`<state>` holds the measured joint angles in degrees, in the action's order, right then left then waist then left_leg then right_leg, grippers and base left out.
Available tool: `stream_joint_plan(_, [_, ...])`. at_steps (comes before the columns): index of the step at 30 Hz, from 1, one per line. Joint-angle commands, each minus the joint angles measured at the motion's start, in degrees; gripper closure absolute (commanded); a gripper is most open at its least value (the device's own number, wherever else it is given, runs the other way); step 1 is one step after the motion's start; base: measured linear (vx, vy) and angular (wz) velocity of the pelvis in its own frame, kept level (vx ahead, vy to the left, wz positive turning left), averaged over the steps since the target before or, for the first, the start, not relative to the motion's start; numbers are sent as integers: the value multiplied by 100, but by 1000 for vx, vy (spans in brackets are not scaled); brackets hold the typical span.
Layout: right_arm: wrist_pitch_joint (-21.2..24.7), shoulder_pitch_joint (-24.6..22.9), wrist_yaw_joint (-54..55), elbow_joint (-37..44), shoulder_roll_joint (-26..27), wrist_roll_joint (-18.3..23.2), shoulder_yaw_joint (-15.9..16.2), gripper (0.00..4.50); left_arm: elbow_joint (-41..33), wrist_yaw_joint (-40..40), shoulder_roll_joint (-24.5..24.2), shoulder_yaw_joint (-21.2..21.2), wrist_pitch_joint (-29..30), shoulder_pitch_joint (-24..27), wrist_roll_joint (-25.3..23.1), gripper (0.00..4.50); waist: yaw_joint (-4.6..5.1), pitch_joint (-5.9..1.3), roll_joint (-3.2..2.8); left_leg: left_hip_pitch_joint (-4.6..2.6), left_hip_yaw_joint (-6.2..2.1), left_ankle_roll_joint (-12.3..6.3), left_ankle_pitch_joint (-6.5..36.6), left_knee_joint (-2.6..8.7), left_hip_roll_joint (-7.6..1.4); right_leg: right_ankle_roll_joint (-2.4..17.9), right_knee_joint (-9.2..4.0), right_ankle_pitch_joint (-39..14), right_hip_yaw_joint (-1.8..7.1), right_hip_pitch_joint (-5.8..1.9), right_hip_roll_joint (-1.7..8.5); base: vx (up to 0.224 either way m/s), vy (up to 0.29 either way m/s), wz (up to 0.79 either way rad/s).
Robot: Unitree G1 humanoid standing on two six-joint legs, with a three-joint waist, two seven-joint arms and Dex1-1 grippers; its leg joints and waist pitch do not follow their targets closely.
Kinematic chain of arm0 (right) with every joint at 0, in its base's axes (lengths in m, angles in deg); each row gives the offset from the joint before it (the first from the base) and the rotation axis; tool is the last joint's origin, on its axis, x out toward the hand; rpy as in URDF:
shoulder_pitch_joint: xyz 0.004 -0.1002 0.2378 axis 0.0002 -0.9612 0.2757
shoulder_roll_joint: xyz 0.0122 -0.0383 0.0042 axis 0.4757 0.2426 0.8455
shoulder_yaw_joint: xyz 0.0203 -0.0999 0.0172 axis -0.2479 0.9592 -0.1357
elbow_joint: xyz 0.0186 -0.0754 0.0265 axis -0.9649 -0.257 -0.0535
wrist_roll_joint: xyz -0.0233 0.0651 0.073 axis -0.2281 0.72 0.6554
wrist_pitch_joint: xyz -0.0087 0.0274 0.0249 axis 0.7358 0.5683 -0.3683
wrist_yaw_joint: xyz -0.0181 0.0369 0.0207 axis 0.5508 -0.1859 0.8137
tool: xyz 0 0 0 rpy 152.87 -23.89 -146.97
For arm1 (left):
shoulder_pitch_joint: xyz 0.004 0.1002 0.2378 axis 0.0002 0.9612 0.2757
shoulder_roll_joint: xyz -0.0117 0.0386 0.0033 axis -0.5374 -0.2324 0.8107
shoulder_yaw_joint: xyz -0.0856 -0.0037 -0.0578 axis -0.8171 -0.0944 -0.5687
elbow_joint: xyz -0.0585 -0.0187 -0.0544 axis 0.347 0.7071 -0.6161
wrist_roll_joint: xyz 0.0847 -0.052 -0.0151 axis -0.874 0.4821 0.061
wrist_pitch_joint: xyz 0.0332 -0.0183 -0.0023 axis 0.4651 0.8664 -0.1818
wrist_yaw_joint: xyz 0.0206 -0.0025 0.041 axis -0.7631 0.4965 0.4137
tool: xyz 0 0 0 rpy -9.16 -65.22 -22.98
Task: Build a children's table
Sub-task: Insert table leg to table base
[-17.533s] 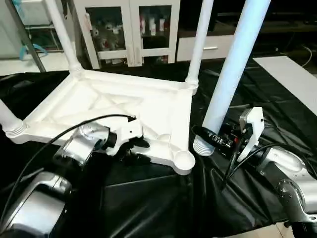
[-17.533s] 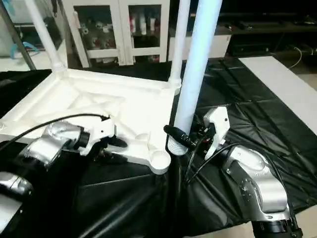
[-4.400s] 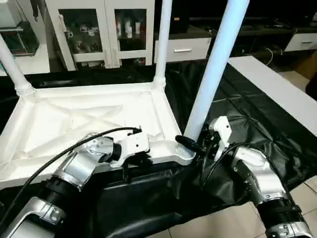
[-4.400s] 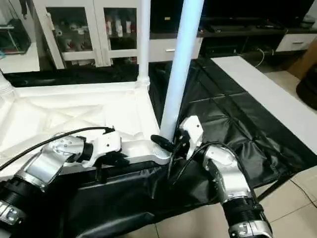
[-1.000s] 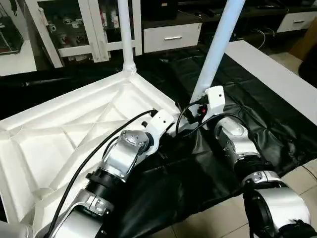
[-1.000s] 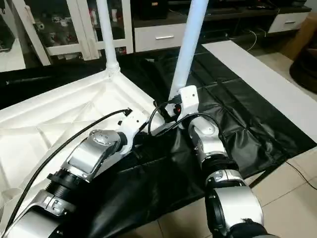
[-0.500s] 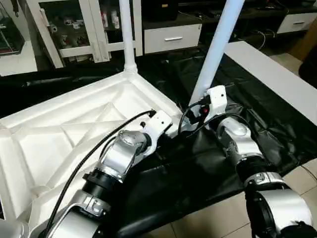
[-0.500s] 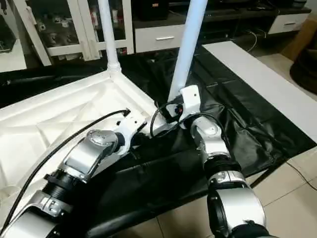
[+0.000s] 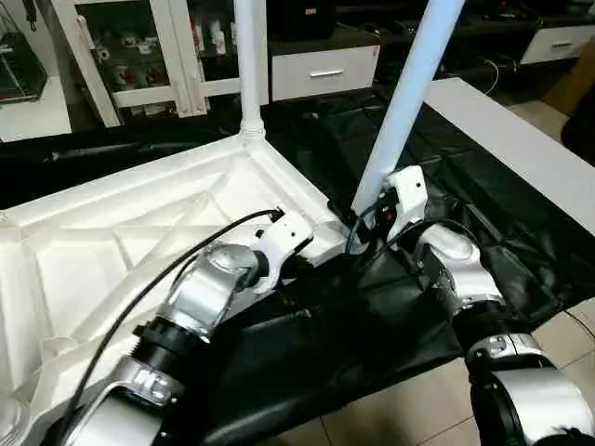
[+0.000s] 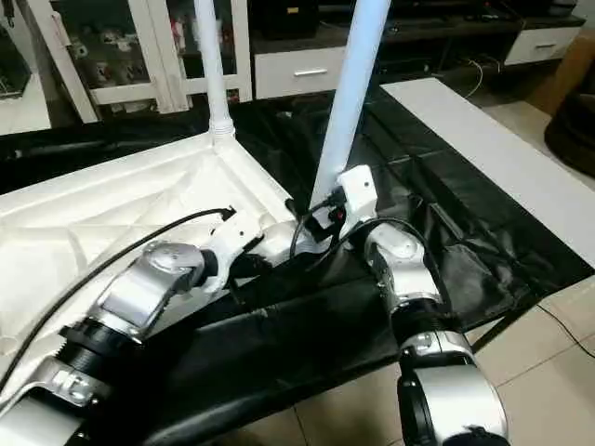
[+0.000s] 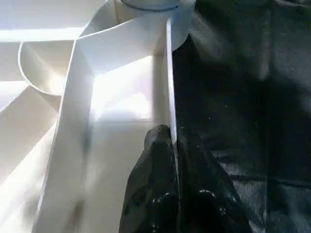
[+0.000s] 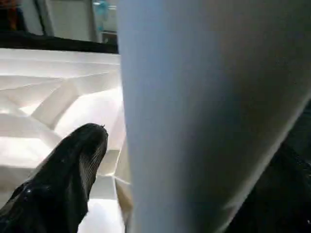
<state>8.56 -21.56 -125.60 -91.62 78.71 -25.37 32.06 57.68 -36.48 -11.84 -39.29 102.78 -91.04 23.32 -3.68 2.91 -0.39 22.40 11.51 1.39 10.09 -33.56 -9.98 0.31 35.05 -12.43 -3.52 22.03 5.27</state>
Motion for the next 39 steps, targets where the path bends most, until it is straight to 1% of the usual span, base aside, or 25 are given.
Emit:
stream_joint_plan(1, [127, -58, -224, 221, -83, 82, 55, 7, -74, -197, -115, 114, -93, 44, 9, 450, -23, -404, -4, -147, -156, -557, 563, 330, -340, 1721, -280, 515, 227, -245, 362, 0, 0, 0])
stream_joint_plan(3, [212, -117, -424, 313, -107, 118, 93, 7, -94, -328, -204, 141, -106, 38, 24, 450, -24, -398, -9, -151, -158, -569, 612, 334, -350, 1712, -287, 427, 225, -238, 368, 0, 0, 0])
stream_joint_plan(4, [212, -117, -424, 313, -107, 118, 93, 7, -94, -328, -204, 141, -106, 38, 24, 450, -24, -395, -8, -152, -157, -549, 652, 337, -351, 1708, -291, 362, 226, -239, 368, 0, 0, 0])
stream_joint_plan(5, [284, -151, -526, 383, -158, 135, 91, 7, -121, -552, -344, 201, -160, 36, 31, 450, -25, -393, -5, -152, -160, -537, 670, 341, -353, 1704, -295, 328, 227, -239, 371, 0, 0, 0])
stream_joint_plan(7, [297, -161, -548, 406, -178, 134, 90, 7, -131, -633, -391, 225, -185, 38, 36, 450, -26, -387, -9, -161, -164, -466, 750, 353, -354, 1695, -301, 162, 225, -230, 365, 0, 0, 0])
stream_joint_plan(9, [377, -170, -614, 469, -207, 180, 64, 7, -171, -751, -460, 257, -216, 55, 65, 450, -30, -386, -14, -169, -161, -415, 794, 356, -355, 1694, -302, 123, 230, -224, 365, 0, 0, 0])
stream_joint_plan(12, [444, -188, -701, 535, -252, 204, 67, 7, -218, -887, -546, 309, -251, 76, 96, 450, -42, -389, -19, -171, -159, -384, 759, 355, -356, 1683, -290, 197, 230, -223, 363, 0, 0, 0])
stream_joint_plan(15, [540, -259, -962, 705, -361, 228, 146, 7, -306, -1048, -643, 372, -254, 123, 131, 450, -78, -401, -14, -179, -154, -408, 685, 340, -355, 1675, -279, 309, 233, -230, 364, 0, 0, 0])
stream_joint_plan(18, [678, -319, -1181, 915, -431, 289, 176, 7, -312, -1126, -697, 382, -285, 129, 139, 450, -124, -392, 6, -171, -146, -439, 641, 338, -348, 1651, -279, 298, 237, -233, 363, 0, 0, 0])
stream_joint_plan(19, [686, -320, -1190, 923, -434, 292, 178, 7, -310, -1129, -700, 383, -287, 128, 141, 450, -131, -398, 3, -176, -150, -436, 639, 339, -354, 1634, -276, 288, 237, -227, 369, 0, 0, 0])
stream_joint_plan(25, [868, -409, -1469, 1142, -481, 361, 231, 7, -355, -1168, -745, 400, -272, 145, 168, 450, -138, -399, 8, -179, -154, -378, 692, 342, -355, 1609, -280, 181, 237, -223, 370, 0, 0, 0])
stream_joint_plan(30, [978, -492, -1590, 1304, -538, 375, 249, 7, -365, -1186, -775, 406, -279, 148, 176, 450, -143, -405, 8, -168, -156, -425, 566, 330, -348, 1626, -261, 337, 233, -232, 366, 0, 0, 0])
stream_joint_plan(32, [1019, -514, -1628, 1352, -570, 399, 261, 7, -358, -1197, -783, 404, -285, 144, 176, 450, -138, -405, 14, -168, -154, -431, 574, 328, -344, 1632, -266, 303, 231, -231, 367, 0, 0, 0])
stream_joint_plan(34, [1072, -546, -1682, 1420, -606, 418, 281, 7, -356, -1215, -793, 406, -291, 143, 176, 450, -145, -406, 3, -171, -155, -427, 584, 324, -345, 1632, -269, 264, 232, -231, 369, 0, 0, 0])
stream_joint_plan(39, [1154, -595, -1844, 1517, -675, 430, 316, 7, -371, -1295, -833, 429, -315, 147, 188, 450, -145, -405, 6, -170, -159, -415, 595, 326, -346, 1631, -267, 254, 226, -229, 359, 0, 0, 0])
